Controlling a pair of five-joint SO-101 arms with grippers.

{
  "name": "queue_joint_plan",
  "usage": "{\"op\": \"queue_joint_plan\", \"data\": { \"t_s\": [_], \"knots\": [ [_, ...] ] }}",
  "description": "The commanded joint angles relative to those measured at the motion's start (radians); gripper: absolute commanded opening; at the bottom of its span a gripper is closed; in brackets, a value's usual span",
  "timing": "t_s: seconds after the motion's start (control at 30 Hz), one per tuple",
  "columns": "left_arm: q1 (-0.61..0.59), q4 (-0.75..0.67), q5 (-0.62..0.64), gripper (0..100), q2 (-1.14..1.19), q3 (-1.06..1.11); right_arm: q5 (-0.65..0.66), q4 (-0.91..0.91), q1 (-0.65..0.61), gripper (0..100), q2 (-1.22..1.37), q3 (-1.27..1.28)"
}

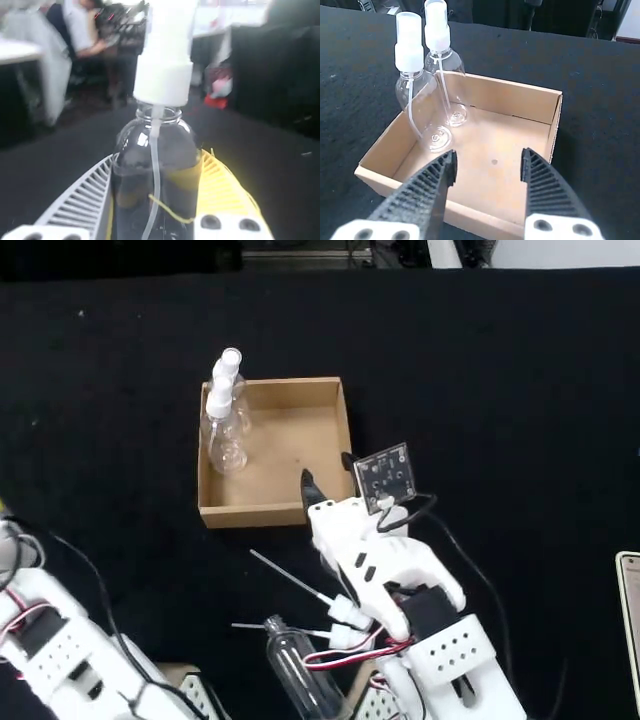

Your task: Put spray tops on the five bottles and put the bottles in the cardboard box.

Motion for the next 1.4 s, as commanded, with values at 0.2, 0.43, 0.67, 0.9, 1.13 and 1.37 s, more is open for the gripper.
{"op": "queue_joint_plan", "data": {
  "t_s": [0.2,0.43,0.67,0.9,1.13,1.37],
  "knots": [
    [-0.059,-0.319,0.025,4,0.361,-0.058,0.009,-0.025,-0.015,18.4,-0.033,-0.005],
    [-0.113,-0.591,0.018,4,0.635,-0.102,0.009,-0.023,-0.015,18.4,-0.033,-0.005],
    [-0.179,-0.918,0.018,4,0.968,-0.174,0.009,-0.023,-0.015,18.4,-0.031,-0.005],
    [-0.208,-1.261,0.02,4,1.289,-0.245,0.009,-0.023,-0.015,18.4,-0.031,-0.005],
    [-0.202,-1.427,0.02,4,1.536,-0.341,0.008,-0.021,-0.015,18.4,-0.033,-0.005],
    [-0.223,-1.436,0.023,4,1.691,-0.449,0.008,-0.021,-0.017,18.4,-0.033,-0.005]
  ]
}}
